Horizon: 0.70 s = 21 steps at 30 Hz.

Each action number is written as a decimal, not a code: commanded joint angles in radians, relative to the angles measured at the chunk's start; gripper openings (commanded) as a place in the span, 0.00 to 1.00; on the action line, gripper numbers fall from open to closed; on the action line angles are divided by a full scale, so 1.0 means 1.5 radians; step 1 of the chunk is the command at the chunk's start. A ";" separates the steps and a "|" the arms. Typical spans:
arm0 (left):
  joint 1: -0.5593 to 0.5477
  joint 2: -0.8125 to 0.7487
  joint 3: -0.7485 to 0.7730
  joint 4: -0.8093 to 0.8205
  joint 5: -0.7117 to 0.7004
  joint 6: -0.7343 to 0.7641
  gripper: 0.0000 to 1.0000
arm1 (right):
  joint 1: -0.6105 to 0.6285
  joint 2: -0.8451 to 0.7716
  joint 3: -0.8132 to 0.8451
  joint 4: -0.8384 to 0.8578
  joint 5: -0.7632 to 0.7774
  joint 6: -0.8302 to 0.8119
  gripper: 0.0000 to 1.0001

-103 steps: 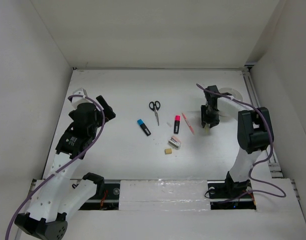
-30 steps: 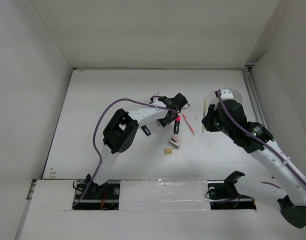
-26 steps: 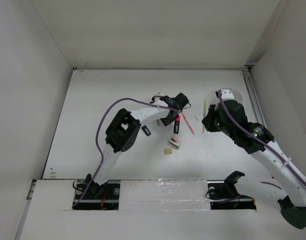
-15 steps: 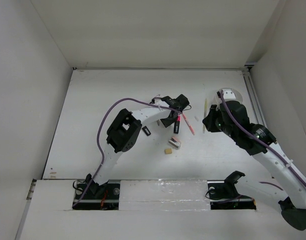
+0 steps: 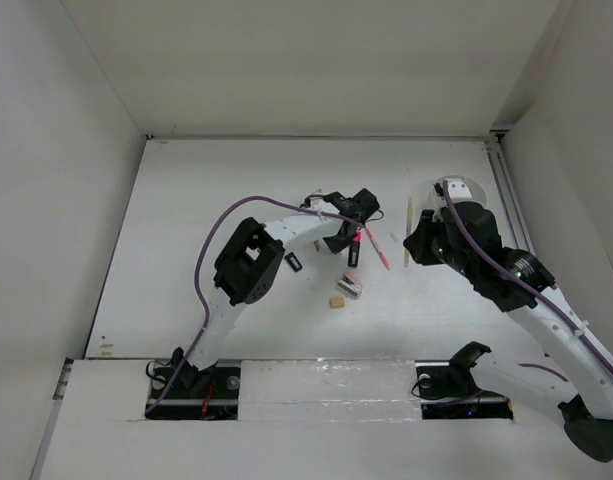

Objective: Sort the stationery into containers
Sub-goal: Pick up the pen cap from the center of the board, then close the pen cap on the pen.

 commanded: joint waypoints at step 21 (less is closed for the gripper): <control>0.017 -0.676 -0.425 0.619 0.177 0.535 0.00 | -0.002 -0.038 -0.208 0.357 -0.444 0.033 0.00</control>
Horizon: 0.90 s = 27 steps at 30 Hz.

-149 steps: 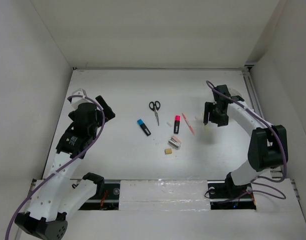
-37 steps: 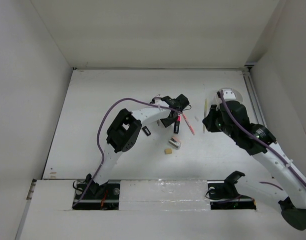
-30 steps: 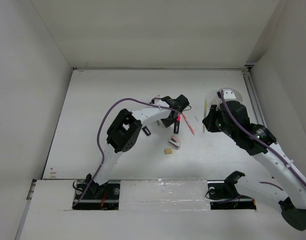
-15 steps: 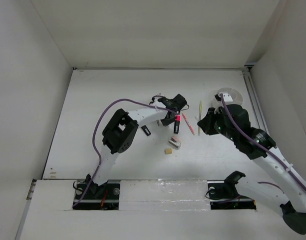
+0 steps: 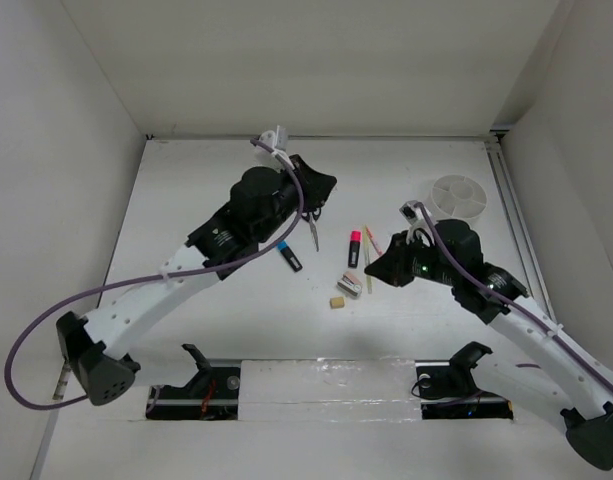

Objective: Sort the stationery into containers
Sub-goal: Close the pen cap on the pen.

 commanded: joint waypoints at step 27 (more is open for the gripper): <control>0.007 -0.081 -0.147 0.230 0.155 0.100 0.00 | 0.042 0.076 0.050 0.209 -0.117 0.078 0.00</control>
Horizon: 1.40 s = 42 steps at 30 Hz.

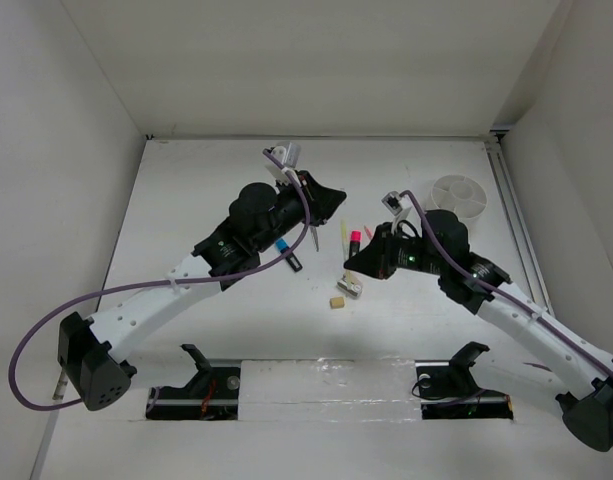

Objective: Sort the stationery into containers
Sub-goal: Close the pen cap on the pen.

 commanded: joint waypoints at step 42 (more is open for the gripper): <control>0.003 0.008 -0.011 0.071 0.013 -0.001 0.00 | -0.027 -0.018 0.054 0.036 -0.007 -0.009 0.00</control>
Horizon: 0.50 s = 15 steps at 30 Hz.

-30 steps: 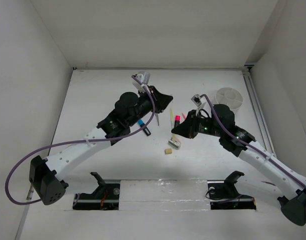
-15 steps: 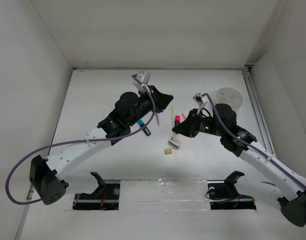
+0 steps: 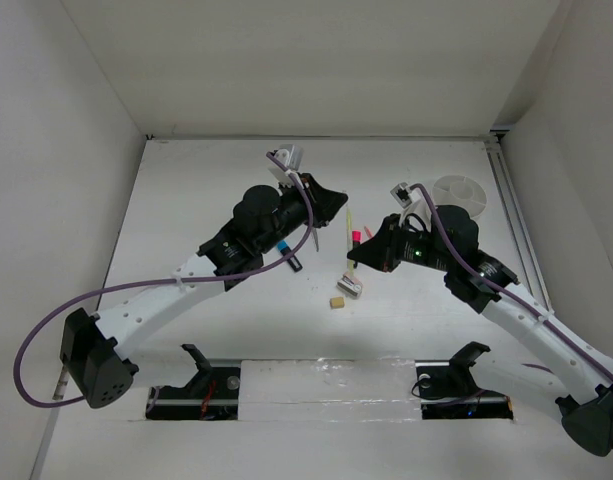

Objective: Sort the stationery into containers
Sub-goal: Close the pen cap on the pen.

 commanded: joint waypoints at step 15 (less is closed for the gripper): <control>0.003 -0.003 0.030 0.033 -0.040 -0.027 0.00 | -0.004 0.003 0.025 0.024 -0.001 -0.008 0.00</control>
